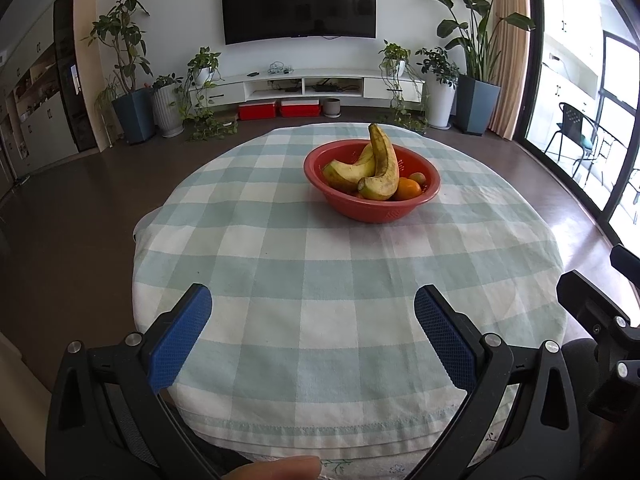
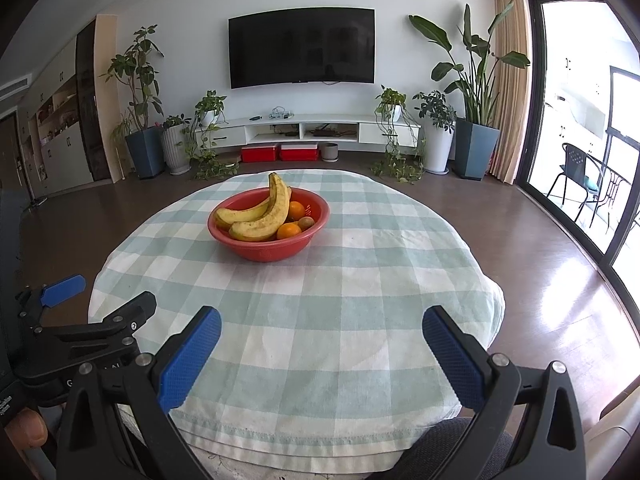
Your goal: Organize fruits
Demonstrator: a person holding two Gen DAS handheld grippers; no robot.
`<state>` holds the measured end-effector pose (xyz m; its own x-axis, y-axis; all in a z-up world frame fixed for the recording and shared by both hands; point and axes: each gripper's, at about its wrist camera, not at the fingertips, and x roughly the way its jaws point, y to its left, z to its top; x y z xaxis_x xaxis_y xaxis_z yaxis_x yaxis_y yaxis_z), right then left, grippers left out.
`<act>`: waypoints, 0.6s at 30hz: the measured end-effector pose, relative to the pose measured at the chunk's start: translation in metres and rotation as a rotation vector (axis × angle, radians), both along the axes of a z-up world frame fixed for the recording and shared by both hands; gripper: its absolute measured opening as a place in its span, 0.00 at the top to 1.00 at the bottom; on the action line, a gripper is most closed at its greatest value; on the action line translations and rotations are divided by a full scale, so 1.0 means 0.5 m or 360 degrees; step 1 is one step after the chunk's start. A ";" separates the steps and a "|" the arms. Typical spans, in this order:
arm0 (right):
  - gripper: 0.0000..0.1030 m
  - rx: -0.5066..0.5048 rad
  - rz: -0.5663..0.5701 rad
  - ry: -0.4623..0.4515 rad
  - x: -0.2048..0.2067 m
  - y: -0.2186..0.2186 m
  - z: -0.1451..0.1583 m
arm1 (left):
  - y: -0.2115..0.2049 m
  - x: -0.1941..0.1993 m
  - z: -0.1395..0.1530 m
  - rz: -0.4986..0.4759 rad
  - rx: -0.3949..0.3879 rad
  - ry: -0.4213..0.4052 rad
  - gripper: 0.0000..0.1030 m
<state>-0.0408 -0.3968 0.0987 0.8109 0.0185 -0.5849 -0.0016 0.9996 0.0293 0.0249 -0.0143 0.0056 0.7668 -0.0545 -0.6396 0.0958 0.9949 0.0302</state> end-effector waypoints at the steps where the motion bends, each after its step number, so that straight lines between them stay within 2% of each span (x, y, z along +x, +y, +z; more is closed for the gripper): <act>1: 0.00 -0.0001 -0.0001 0.0005 0.001 0.000 -0.003 | 0.000 0.000 0.000 -0.0001 0.0001 0.0002 0.00; 18: 0.00 -0.0010 -0.0008 0.0050 0.006 -0.001 -0.026 | -0.003 0.001 -0.005 0.0000 0.0005 0.0003 0.00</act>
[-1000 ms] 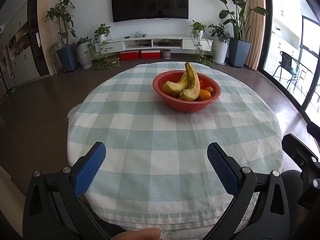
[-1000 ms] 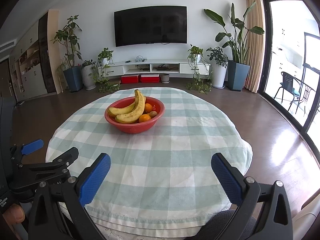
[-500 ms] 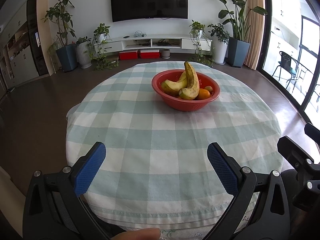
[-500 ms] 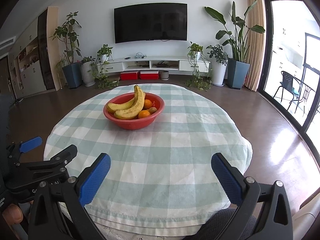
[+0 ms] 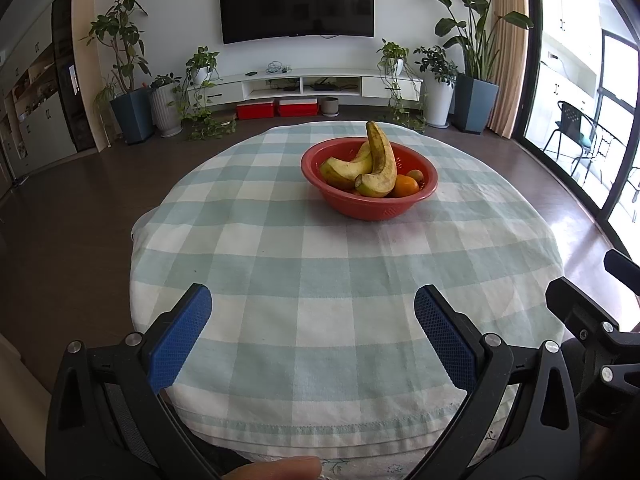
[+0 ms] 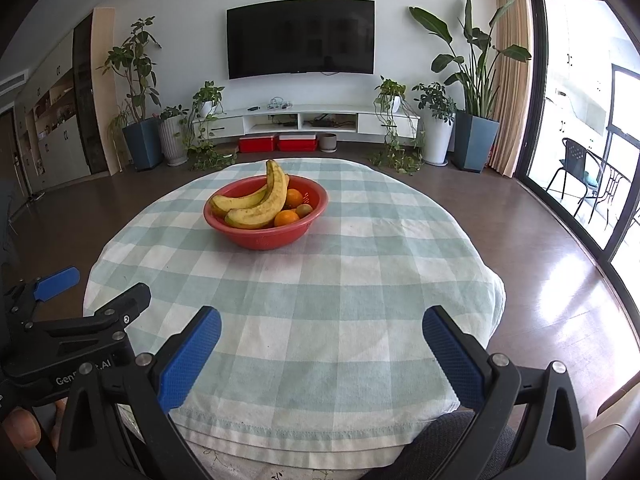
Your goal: Organize fruits
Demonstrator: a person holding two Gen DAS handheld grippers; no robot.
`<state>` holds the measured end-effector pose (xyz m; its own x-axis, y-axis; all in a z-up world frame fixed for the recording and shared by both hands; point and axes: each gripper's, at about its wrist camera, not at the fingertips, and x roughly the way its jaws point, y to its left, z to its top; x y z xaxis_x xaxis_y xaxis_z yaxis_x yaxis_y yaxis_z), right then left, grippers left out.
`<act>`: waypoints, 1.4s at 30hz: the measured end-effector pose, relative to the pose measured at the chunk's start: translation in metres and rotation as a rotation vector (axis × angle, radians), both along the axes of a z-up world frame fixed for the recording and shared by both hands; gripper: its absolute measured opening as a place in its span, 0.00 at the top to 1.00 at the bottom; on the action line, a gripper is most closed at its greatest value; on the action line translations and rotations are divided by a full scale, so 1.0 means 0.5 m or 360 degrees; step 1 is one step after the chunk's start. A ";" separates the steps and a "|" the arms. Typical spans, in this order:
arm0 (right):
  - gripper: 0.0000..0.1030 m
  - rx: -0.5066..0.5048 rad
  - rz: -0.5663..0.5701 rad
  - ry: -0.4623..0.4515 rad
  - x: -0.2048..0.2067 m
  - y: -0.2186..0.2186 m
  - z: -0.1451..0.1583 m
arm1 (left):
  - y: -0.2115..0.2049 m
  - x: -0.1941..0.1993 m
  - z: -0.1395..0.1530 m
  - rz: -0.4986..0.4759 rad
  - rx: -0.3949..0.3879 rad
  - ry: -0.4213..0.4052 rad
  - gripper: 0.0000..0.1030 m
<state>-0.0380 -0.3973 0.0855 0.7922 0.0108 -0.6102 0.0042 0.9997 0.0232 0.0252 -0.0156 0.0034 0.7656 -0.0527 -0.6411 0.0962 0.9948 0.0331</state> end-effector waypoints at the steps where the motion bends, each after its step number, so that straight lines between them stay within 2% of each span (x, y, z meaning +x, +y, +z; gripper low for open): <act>1: 0.00 0.0000 -0.0001 -0.0001 0.001 0.001 0.001 | 0.000 0.000 0.002 -0.0001 -0.0002 0.0000 0.00; 42: 0.00 -0.0007 -0.0012 0.0027 -0.004 -0.007 -0.012 | -0.001 -0.001 -0.001 -0.0004 -0.0005 0.0002 0.00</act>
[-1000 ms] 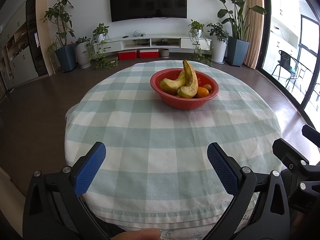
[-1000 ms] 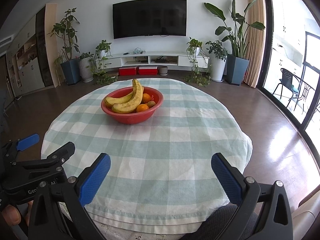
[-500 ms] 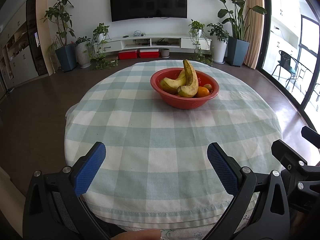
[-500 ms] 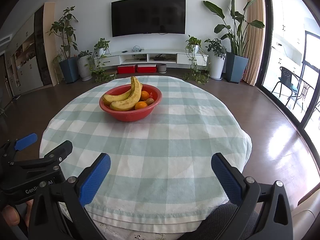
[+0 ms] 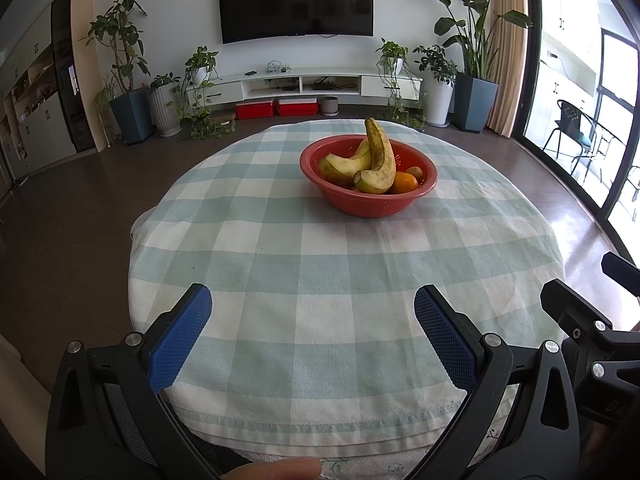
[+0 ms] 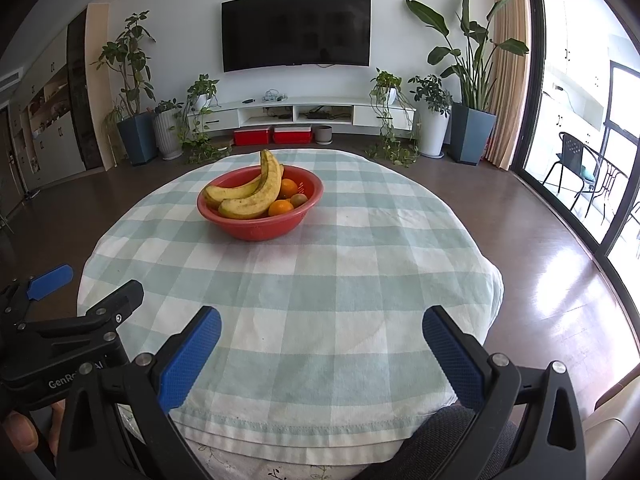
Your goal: Organize fruits
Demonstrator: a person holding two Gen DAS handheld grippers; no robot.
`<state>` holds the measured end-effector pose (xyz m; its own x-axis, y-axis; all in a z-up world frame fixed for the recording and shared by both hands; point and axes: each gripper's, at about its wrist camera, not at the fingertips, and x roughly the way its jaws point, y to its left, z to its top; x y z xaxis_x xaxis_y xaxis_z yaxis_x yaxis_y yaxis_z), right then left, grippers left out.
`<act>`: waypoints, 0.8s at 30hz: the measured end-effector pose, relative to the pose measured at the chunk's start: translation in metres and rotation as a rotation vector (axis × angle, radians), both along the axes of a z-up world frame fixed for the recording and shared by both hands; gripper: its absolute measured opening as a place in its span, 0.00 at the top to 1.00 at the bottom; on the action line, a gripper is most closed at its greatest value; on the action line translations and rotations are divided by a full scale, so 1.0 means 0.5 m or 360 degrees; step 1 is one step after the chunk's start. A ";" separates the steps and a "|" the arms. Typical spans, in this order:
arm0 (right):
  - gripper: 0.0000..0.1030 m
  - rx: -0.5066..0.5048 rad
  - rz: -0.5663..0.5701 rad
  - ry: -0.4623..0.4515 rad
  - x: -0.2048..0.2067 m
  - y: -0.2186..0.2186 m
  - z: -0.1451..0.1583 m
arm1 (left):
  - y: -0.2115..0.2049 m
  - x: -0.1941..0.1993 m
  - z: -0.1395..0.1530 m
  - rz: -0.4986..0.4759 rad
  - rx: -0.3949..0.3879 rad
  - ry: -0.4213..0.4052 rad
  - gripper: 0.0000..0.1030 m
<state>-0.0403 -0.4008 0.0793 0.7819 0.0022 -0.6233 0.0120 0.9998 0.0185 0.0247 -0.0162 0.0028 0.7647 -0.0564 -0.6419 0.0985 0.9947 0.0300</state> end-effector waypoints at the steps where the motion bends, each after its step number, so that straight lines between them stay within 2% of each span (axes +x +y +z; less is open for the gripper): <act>1: 0.00 0.0001 0.0001 0.0001 0.001 0.001 0.001 | 0.000 0.000 0.000 0.0001 0.0001 -0.0002 0.00; 24: 0.00 0.0002 0.0001 0.0010 0.000 0.000 0.004 | -0.013 -0.009 -0.018 -0.0011 0.0003 -0.0022 0.00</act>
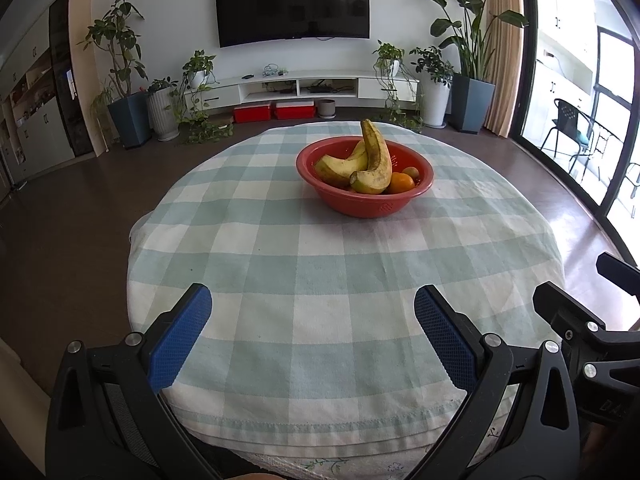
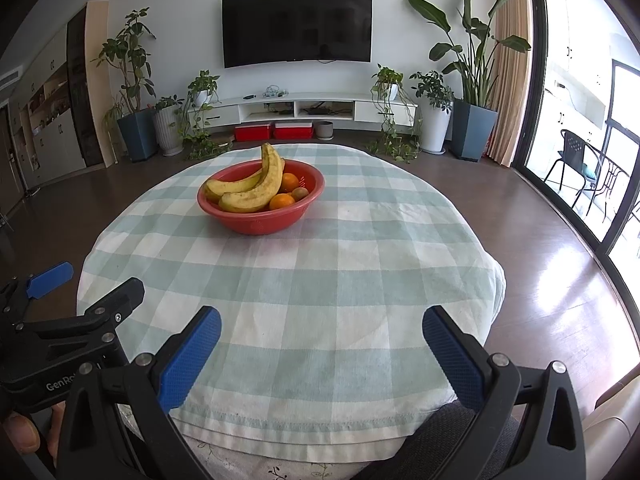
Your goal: Organize fruits
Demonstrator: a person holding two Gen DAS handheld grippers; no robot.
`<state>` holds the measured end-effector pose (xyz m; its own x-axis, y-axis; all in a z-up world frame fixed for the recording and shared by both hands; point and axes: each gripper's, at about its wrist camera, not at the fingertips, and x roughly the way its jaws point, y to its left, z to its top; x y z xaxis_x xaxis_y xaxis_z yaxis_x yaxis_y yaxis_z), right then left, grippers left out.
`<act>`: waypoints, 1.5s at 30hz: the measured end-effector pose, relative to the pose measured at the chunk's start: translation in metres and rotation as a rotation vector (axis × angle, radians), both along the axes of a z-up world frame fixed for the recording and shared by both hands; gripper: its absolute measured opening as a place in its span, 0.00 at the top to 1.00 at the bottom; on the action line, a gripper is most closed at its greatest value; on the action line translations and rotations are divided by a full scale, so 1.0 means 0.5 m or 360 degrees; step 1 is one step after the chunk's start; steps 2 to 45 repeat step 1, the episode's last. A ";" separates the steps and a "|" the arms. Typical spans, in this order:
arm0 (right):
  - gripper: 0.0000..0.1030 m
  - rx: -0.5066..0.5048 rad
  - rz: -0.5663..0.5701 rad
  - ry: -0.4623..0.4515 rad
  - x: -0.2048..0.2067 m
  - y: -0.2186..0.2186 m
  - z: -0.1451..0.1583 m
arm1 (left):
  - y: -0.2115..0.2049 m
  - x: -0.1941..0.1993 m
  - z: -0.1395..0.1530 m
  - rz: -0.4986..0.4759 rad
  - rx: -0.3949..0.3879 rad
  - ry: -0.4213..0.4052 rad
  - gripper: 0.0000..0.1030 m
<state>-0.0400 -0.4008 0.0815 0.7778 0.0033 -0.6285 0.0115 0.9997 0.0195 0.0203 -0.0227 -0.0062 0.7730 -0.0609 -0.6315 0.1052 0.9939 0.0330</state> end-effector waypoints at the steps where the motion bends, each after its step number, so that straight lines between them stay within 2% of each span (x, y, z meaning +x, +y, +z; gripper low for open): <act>1: 0.00 -0.0001 0.0000 0.0000 0.001 0.001 0.001 | 0.000 0.000 0.001 0.0000 -0.0006 0.0002 0.00; 45: 0.00 -0.0001 0.0000 0.0000 0.001 0.001 0.001 | 0.000 0.000 0.001 0.0000 -0.0006 0.0002 0.00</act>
